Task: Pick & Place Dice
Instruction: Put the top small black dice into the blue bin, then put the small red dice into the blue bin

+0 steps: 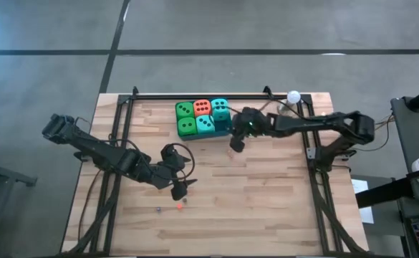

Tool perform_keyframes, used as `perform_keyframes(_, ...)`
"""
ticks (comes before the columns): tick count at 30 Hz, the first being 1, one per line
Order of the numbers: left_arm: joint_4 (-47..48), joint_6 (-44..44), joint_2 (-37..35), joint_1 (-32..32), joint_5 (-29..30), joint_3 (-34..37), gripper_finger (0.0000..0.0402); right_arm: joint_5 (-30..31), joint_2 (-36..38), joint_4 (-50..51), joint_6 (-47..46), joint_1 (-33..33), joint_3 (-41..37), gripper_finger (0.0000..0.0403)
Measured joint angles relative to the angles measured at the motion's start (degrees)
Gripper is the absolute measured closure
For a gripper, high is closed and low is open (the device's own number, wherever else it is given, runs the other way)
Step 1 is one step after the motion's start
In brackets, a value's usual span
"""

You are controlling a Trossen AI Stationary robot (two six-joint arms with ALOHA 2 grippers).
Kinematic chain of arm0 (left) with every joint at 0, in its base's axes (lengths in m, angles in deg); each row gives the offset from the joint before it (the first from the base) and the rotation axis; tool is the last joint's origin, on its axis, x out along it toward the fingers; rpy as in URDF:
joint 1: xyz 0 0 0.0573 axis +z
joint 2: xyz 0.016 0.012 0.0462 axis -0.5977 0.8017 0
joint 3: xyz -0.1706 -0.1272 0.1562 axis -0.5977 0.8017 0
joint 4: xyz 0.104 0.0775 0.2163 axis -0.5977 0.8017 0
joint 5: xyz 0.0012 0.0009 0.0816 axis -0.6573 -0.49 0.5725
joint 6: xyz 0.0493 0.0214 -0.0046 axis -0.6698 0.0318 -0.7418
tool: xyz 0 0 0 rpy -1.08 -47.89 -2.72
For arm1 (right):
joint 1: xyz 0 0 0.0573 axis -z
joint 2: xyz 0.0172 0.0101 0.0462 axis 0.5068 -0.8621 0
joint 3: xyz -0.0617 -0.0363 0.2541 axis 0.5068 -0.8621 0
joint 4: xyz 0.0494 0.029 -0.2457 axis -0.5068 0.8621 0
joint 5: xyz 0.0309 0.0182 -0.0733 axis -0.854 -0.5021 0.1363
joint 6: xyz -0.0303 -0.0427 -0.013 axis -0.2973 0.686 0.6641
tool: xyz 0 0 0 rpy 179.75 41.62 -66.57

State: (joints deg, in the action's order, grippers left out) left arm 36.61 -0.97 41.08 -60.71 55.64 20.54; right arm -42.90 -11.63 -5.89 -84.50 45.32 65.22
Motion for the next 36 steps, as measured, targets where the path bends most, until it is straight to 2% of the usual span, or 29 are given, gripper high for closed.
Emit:
perform_keyframes(4,-0.1,0.0,0.0,0.0,0.0,0.0,0.002,-3.4,-6.0,-0.2,-2.0,3.7,4.1,0.0344)
perform_keyframes(10,-0.9,0.2,0.0,0.0,0.0,1.7,0.0017,-5.2,-13.9,1.9,-1.9,6.7,11.4,0.0344)
perform_keyframes(21,-2.3,0.4,0.0,0.0,0.0,2.2,0.002,-6.8,-18.3,11.7,-0.8,7.1,20.7,0.0339)
perform_keyframes(36,-3.3,0.4,0.0,0.0,0.0,2.2,0.002,-6.7,-18.1,13.9,-3.8,7.3,20.8,0.0235)
